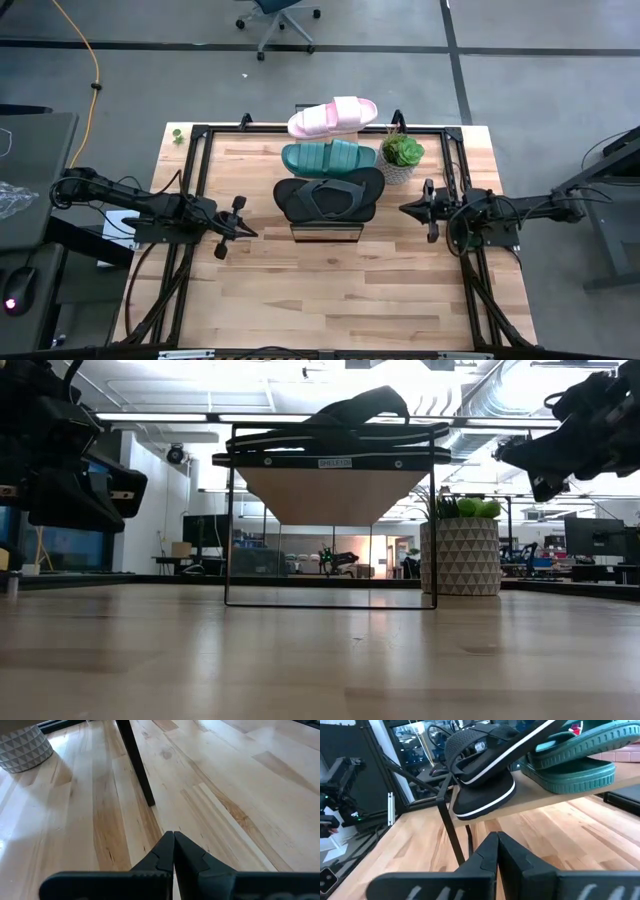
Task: Pick and place slippers onto the shelf
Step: Return to Home Position
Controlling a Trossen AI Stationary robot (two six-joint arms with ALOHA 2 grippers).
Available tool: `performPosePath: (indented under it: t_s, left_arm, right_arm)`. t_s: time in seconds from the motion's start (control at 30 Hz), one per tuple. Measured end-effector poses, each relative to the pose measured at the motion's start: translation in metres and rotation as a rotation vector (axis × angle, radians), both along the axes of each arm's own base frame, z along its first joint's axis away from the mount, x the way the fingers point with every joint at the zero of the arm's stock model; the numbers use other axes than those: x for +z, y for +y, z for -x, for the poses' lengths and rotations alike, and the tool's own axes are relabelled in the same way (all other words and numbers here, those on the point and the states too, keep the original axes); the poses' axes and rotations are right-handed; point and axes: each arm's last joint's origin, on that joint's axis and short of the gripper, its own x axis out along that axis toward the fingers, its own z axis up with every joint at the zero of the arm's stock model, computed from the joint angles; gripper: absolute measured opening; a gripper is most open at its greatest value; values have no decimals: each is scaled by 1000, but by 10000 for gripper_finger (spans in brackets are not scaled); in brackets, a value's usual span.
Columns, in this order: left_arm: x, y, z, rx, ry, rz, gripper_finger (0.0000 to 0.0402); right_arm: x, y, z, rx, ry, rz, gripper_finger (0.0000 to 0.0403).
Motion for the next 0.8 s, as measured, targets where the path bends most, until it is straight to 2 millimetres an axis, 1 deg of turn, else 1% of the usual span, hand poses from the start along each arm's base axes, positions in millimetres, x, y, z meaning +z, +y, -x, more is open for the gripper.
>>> performPosePath:
  t_s: [0.33, 0.8]
  left_arm:
    - [0, 0, 0, 0, 0, 0, 1]
    - [0, 0, 0, 0, 0, -1, 1]
  right_arm:
    - [0, 0, 0, -6, -6, -111, 0]
    - [0, 0, 0, -4, -5, -107, 0]
